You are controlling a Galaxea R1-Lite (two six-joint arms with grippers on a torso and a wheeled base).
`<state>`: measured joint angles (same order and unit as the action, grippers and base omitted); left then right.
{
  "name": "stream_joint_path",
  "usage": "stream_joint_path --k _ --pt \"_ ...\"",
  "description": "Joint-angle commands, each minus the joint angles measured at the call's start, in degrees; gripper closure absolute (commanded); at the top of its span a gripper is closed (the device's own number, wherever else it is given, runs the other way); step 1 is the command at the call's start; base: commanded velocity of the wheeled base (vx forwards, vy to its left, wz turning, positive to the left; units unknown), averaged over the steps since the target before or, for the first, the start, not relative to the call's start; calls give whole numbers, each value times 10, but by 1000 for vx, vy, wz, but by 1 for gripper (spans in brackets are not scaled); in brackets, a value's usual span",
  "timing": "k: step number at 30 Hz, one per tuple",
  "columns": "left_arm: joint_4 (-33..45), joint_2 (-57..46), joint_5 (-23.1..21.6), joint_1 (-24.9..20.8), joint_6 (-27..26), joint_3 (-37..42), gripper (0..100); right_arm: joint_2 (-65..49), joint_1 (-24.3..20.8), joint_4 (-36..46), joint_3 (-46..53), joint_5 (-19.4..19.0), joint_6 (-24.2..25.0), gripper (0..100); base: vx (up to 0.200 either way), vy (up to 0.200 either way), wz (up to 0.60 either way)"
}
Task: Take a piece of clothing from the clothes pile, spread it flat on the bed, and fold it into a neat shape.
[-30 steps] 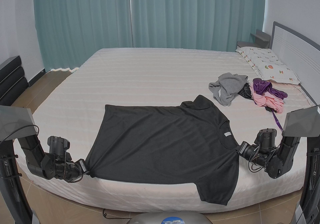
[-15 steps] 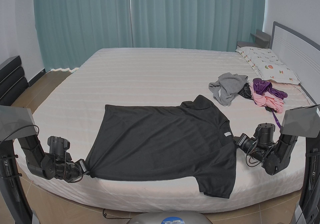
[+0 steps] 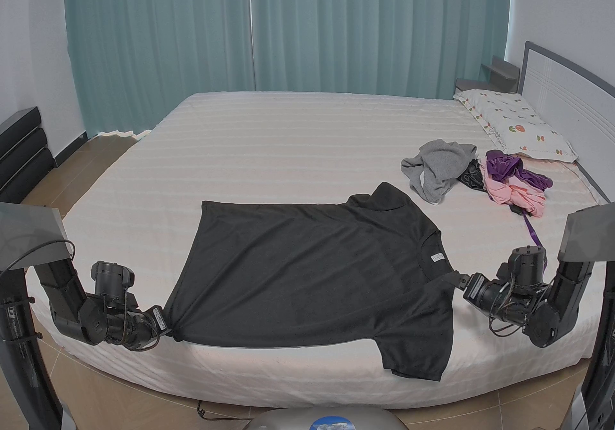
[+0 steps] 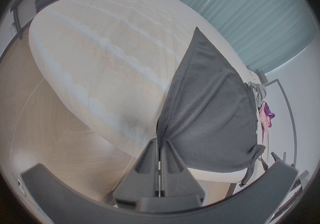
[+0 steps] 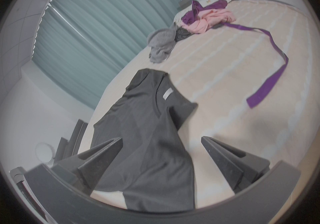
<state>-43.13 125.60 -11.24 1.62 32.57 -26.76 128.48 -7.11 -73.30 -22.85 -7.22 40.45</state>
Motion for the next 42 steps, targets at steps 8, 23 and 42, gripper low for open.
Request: stream_joint_path --k 8,23,42 --pt "0 -1 0 0 0 6 100 32 -15 -83 131 -90 -30 0 0 0 0" --pt "-1 -2 0 -2 6 7 100 87 -36 -114 104 -83 -25 0 0 0 0" --pt "-1 -3 -1 -2 6 7 100 64 -35 -112 124 -46 -29 100 0 0 0"
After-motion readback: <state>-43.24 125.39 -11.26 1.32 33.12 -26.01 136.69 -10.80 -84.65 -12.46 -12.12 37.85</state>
